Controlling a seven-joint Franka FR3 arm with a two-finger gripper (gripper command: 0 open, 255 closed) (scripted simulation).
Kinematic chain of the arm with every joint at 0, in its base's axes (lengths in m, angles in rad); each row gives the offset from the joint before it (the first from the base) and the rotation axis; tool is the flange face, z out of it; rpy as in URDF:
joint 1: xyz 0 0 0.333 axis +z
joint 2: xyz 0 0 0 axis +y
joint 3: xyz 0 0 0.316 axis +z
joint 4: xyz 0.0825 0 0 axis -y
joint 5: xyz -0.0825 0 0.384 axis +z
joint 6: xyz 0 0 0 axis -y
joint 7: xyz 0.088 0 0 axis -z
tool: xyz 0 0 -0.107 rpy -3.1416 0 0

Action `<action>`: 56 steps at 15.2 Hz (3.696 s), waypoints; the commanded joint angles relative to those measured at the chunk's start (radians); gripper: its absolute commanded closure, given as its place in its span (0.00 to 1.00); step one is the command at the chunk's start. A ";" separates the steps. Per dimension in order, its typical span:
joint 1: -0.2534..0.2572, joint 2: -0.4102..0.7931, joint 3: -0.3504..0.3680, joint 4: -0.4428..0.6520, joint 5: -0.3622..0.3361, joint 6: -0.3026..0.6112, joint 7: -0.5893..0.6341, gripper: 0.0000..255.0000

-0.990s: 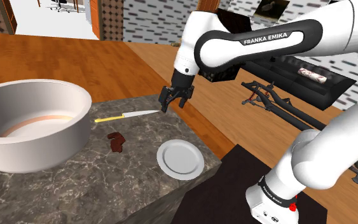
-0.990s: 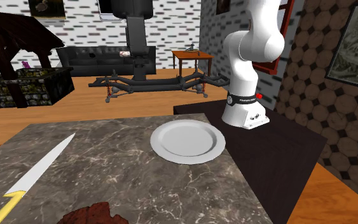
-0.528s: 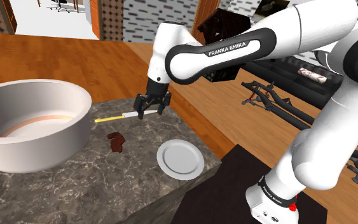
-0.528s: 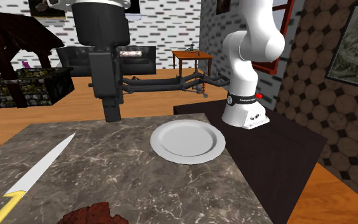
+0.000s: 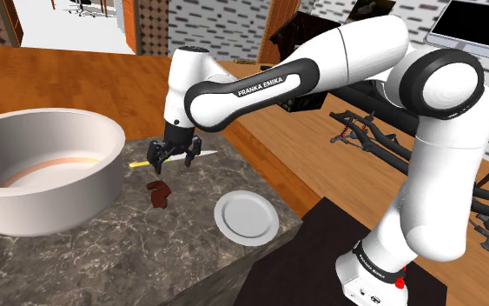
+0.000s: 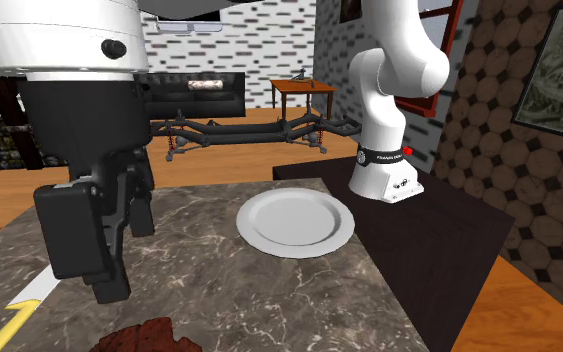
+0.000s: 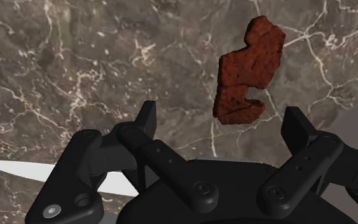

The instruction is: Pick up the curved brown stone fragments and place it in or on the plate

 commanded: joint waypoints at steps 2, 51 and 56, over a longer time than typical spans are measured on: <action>0.043 0.125 -0.011 0.135 -0.037 -0.011 0.040 0.00; 0.149 0.272 -0.025 0.336 -0.143 -0.194 0.015 0.00; 0.151 0.299 -0.031 0.311 -0.153 -0.143 0.021 0.00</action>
